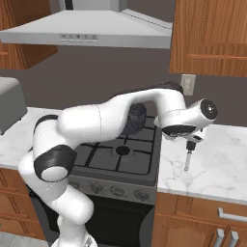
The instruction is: Put the garlic and avocado in the pot. Retrieve the spatula and lightly stir the vegetables in the pot.
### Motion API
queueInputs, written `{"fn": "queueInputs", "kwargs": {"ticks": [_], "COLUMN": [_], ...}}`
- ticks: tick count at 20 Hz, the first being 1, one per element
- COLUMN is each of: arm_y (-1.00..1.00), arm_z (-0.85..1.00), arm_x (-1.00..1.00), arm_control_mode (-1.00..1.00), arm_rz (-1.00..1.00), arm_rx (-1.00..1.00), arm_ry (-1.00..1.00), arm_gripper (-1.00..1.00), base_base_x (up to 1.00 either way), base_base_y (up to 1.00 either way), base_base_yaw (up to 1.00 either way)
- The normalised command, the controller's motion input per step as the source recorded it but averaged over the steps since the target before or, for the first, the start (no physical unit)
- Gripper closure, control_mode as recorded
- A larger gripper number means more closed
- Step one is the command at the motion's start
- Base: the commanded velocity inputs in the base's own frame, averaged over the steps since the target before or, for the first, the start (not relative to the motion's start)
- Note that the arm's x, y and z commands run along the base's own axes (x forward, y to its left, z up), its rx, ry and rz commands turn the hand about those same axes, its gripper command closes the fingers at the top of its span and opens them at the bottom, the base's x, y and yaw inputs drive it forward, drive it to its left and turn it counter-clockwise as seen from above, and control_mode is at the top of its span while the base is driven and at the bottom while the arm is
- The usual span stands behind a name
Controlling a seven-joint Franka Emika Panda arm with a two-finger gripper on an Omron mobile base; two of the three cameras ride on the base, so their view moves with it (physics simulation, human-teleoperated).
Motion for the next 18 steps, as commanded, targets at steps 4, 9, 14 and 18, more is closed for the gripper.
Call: {"fn": "queueInputs", "kwargs": {"ticks": [4,9,14,18], "arm_y": [1.0,1.0,0.87,0.73], "arm_z": [0.37,0.19,0.01,0.0], "arm_x": [0.27,0.47,0.66,0.55], "arm_control_mode": [-1.0,-1.0,-1.0,-1.0], "arm_rz": [-0.01,0.0,0.0,-0.01], "arm_rx": [-0.06,-0.06,-0.09,-0.12], "arm_ry": [-0.02,0.0,0.06,0.08], "arm_gripper": [1.0,1.0,1.0,1.0], "base_base_x": [0.0,0.0,0.0,0.0], "base_base_y": [0.0,0.0,0.0,0.0], "base_base_yaw": [0.0,0.0,0.0,0.0]}}
